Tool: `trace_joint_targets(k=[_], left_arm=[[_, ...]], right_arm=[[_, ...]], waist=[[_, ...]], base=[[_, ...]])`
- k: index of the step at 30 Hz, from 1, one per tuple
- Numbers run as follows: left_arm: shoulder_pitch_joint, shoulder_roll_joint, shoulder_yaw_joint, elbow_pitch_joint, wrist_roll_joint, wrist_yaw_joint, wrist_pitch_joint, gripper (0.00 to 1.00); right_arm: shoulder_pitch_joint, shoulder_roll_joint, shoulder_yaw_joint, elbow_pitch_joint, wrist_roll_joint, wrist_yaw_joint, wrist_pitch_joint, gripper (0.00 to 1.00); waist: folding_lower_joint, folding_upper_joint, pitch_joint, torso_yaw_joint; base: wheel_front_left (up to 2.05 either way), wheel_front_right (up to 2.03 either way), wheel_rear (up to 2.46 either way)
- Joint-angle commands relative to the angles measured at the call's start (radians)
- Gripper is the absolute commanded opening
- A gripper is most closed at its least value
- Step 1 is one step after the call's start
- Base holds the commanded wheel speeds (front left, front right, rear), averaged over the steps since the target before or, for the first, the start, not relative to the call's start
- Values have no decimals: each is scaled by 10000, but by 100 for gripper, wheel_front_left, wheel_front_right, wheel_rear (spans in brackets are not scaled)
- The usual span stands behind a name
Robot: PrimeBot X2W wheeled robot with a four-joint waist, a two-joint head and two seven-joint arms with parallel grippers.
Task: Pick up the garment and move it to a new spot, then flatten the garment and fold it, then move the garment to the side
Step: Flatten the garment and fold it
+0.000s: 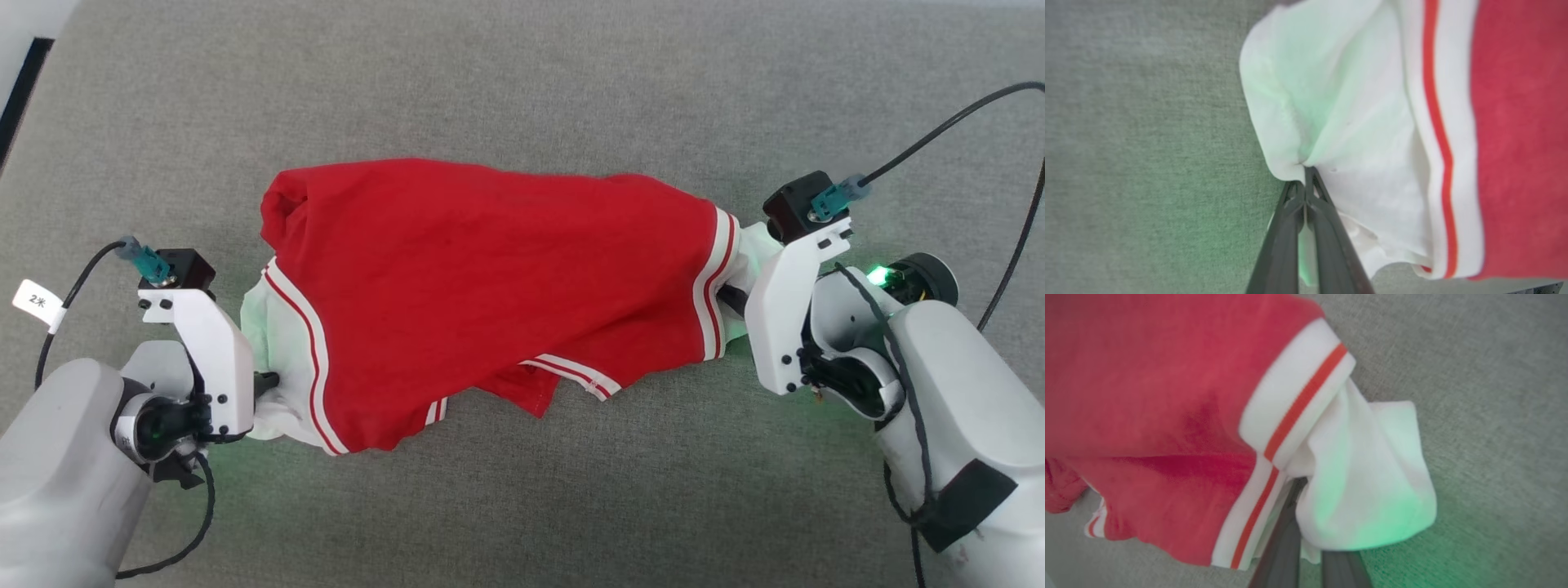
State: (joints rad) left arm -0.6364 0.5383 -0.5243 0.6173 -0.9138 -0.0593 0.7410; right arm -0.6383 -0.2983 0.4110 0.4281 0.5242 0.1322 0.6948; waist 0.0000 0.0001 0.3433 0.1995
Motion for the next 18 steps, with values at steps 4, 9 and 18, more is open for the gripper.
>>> trace_joint_targets(k=[4, 9, 18], left_arm=[[-301, 22, -40, 52, 193, -89, -274, 0], [-692, 542, 143, -504, 288, -25, -175, 0], [-1782, 1275, 542, -2204, 216, 402, 524, 0]], right_arm=[[-96, -311, 98, 83, 547, -28, 30, 0], [-310, -621, -15, -773, 1263, -23, 209, 0], [-776, -1003, -893, -2242, 2235, -22, 624, 0]], waist=[[0, -1, -476, -57], [0, -1, -1151, -261], [0, -1, -2238, -687]], base=[[0, 0, 0], [0, 0, 0], [0, 0, 0]])
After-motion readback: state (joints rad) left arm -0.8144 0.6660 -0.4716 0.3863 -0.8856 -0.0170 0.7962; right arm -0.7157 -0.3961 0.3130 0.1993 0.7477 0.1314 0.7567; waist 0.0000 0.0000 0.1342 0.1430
